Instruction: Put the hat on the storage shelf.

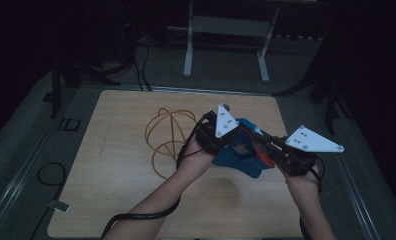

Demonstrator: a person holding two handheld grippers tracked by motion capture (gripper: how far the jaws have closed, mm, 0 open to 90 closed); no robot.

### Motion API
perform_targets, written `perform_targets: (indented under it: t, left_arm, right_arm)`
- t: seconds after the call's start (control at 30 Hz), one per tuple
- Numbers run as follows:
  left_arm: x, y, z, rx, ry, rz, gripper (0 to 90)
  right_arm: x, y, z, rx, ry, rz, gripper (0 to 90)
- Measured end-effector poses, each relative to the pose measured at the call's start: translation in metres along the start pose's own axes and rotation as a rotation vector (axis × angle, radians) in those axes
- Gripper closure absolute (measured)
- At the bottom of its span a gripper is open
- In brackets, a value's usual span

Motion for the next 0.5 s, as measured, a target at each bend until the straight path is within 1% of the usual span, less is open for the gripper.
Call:
perform_targets:
  t: [0.1, 0.17, 0.2, 0.23, 0.3, 0.33, 0.37, 0.43, 0.47, 0.5]
  left_arm:
    - [0.003, -0.001, -0.001, -0.01, -0.005, -0.016, 89.6]
    - [0.004, -0.001, -0.002, -0.009, -0.004, -0.023, 89.6]
    - [0.004, -0.001, -0.003, -0.018, -0.003, -0.025, 89.6]
    - [0.004, -0.002, -0.003, -0.011, -0.003, -0.032, 89.6]
    - [0.006, -0.003, -0.003, -0.019, -0.002, -0.041, 89.6]
    - [0.006, -0.003, -0.001, -0.012, -0.003, -0.047, 89.6]
    - [0.006, -0.004, -0.001, -0.021, -0.009, -0.044, 89.6]
    - [0.006, -0.005, 0.001, -0.03, -0.009, -0.062, 89.5]
    - [0.007, -0.007, 0.0, -0.056, -0.018, -0.082, 89.5]
    - [0.008, -0.009, -0.001, -0.073, -0.019, -0.11, 89.5]
  right_arm:
    - [-0.003, -0.001, 0.003, 0.014, 0.005, -0.012, 86.6]
    - [-0.004, -0.002, 0.006, 0.026, -0.002, -0.011, 86.6]
    - [-0.004, -0.002, 0.007, 0.027, -0.005, -0.014, 86.5]
    - [-0.003, -0.003, 0.008, 0.029, -0.006, -0.015, 86.1]
    - [-0.002, -0.005, 0.009, 0.044, -0.013, -0.026, 82.2]
    - [0.0, -0.007, 0.011, 0.05, -0.012, -0.039, 80.6]
    - [0.001, -0.01, 0.012, 0.064, -0.012, -0.051, 78.7]
    - [0.004, -0.016, 0.017, 0.088, -0.017, -0.069, 75.9]
    - [0.005, -0.019, 0.02, 0.1, -0.019, -0.075, 75.3]
    - [0.006, -0.022, 0.022, 0.107, -0.026, -0.083, 73.0]
Point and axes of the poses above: each handheld gripper's, and its own axes: y roughly forward along the jaws, x roughly out of its top, z roughly to its left, the point moved 8 cm from there along y, roughly forward along the jaws, and after that the axes turned 15 degrees about x, right-handed, at the moved point
